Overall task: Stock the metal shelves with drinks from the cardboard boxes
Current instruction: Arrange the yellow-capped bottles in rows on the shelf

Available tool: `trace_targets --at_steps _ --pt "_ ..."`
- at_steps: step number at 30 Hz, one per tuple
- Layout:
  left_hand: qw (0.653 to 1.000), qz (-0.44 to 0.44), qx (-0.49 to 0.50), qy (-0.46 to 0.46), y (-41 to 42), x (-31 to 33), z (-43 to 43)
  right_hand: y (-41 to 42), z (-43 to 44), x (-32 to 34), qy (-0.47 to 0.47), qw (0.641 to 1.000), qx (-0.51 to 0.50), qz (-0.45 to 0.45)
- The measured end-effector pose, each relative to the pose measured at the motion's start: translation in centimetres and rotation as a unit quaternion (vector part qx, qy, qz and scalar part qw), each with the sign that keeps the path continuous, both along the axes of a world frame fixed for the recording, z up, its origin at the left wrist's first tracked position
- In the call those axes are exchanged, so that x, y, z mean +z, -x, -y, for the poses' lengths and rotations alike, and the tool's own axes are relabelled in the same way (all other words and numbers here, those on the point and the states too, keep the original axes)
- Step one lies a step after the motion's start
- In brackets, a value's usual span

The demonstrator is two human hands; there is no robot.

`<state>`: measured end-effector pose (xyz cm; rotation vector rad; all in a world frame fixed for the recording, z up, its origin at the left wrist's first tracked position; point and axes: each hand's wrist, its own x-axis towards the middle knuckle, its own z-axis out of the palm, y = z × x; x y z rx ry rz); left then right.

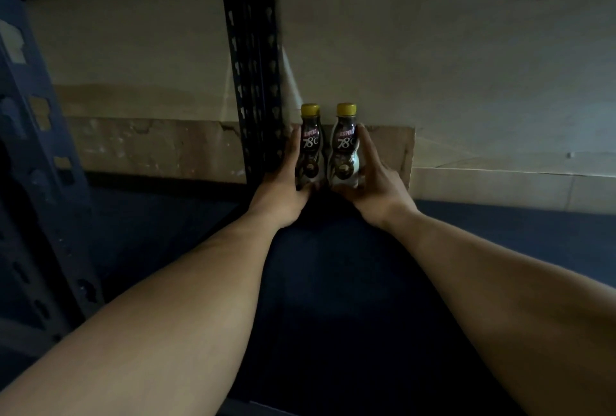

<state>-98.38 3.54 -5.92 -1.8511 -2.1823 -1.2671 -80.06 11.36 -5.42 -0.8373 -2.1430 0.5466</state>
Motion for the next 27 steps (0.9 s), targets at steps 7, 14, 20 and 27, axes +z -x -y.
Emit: trace_targets --at_steps 7,14,20,27 --pt "1.000 -0.006 -0.006 -0.001 -0.06 -0.01 0.04 -0.23 0.28 -0.06 -0.005 1.000 0.002 0.001" --pt "1.000 0.000 -0.001 -0.002 -0.26 0.11 0.23 -0.23 0.17 0.00 -0.003 1.000 -0.002 0.000" --pt "1.000 0.009 0.006 0.004 -0.35 0.21 0.41 -0.23 0.15 -0.02 -0.003 1.000 0.002 -0.001" --pt "1.000 0.007 0.014 0.009 -0.35 0.28 0.47 -0.06 0.22 0.02 0.001 1.000 -0.005 0.007"
